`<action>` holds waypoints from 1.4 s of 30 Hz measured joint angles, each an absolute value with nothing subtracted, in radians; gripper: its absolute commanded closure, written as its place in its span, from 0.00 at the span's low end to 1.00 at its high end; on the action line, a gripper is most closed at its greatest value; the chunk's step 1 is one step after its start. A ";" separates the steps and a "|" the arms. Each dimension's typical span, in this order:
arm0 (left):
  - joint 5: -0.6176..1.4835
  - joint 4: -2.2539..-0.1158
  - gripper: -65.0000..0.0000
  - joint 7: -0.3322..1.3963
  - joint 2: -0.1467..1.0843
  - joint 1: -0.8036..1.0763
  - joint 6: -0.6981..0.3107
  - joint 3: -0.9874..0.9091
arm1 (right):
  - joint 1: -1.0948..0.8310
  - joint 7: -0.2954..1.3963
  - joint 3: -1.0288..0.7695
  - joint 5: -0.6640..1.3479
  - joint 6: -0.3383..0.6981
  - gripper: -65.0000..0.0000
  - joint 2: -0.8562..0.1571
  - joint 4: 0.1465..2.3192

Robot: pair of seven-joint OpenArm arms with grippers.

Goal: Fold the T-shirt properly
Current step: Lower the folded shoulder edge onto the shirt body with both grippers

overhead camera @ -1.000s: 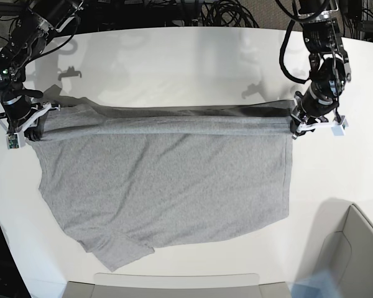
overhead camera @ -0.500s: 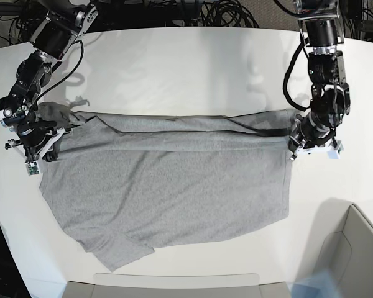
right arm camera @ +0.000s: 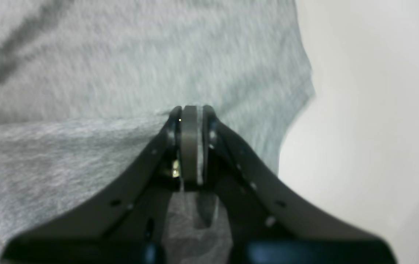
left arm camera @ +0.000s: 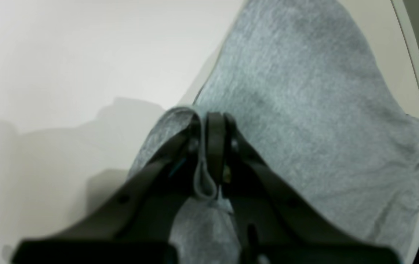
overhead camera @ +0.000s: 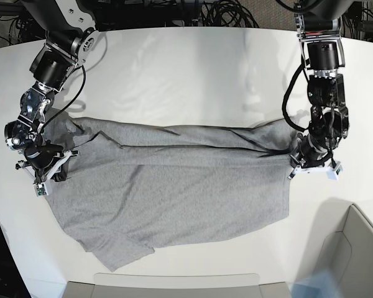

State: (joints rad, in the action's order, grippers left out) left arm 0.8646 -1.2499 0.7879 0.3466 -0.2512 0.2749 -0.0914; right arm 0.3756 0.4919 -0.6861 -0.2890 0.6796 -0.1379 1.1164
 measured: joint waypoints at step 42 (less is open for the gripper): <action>0.847 -1.455 0.63 0.855 0.395 -0.009 0.284 -0.086 | 0.131 0.677 -0.813 -0.160 0.682 0.48 -0.128 1.289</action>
State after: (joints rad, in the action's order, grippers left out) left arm 0.8474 -1.4551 0.8555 0.3946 -0.0086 0.2836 -0.0856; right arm 0.1314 0.6769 -0.8135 -0.1596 0.6823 -0.1284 1.2888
